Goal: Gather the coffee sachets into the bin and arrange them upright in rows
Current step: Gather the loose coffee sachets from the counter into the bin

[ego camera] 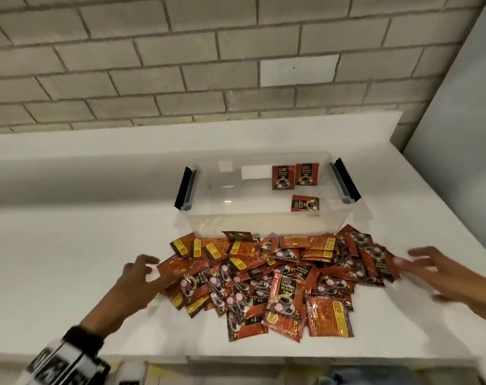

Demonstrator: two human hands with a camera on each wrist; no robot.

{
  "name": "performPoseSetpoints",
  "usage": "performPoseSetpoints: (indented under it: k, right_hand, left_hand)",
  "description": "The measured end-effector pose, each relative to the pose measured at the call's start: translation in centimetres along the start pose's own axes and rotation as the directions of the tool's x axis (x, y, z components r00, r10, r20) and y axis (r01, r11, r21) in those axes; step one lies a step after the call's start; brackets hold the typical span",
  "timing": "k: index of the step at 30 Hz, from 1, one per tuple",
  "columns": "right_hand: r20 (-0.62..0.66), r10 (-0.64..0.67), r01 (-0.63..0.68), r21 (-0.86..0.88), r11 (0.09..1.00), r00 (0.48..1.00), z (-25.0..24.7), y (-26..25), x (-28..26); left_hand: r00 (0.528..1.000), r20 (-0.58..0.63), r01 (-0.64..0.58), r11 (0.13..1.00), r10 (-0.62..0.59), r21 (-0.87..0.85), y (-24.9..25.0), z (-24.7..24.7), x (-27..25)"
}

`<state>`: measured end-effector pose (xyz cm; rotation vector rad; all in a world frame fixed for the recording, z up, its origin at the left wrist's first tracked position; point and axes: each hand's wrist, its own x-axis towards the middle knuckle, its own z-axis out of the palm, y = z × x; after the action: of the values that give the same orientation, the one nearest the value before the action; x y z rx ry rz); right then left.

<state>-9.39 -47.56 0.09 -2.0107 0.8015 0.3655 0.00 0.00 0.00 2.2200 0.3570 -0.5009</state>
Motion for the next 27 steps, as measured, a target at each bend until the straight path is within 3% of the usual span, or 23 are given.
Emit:
performPoseSetpoints:
  k: [2,5,11,19,23,27]
  right_hand:
    - [0.083,0.073,-0.077,0.044,0.996,0.994,0.1,-0.3,1.2]
    - [0.168,0.121,-0.146,0.145,0.979,0.978,1.0,-1.6,1.5]
    - [0.223,0.096,-0.165,0.321,0.933,0.970,4.0,-3.7,2.2]
    - [0.165,0.103,-0.164,0.415,0.895,0.981,4.7,-3.9,4.0]
    - [0.154,0.094,-0.160,0.506,0.848,0.984,3.6,-3.7,4.4]
    - [0.062,0.070,-0.092,0.539,0.838,0.996,2.0,-4.2,4.2]
  left_hand:
    - [0.995,0.029,0.096,0.995,-0.096,-0.018,0.1,0.4,0.7]
    - [0.974,0.196,0.140,0.984,-0.116,-0.114,0.2,1.5,0.6]
    - [0.981,0.117,0.185,0.912,-0.152,-0.366,0.0,3.8,1.6]
    - [0.993,0.001,0.101,0.845,-0.118,-0.525,0.2,4.9,2.2]
    - [0.989,0.028,0.130,0.759,-0.145,-0.638,0.1,3.5,2.5]
    - [0.991,0.077,0.135,0.758,-0.111,-0.638,0.4,1.4,2.2]
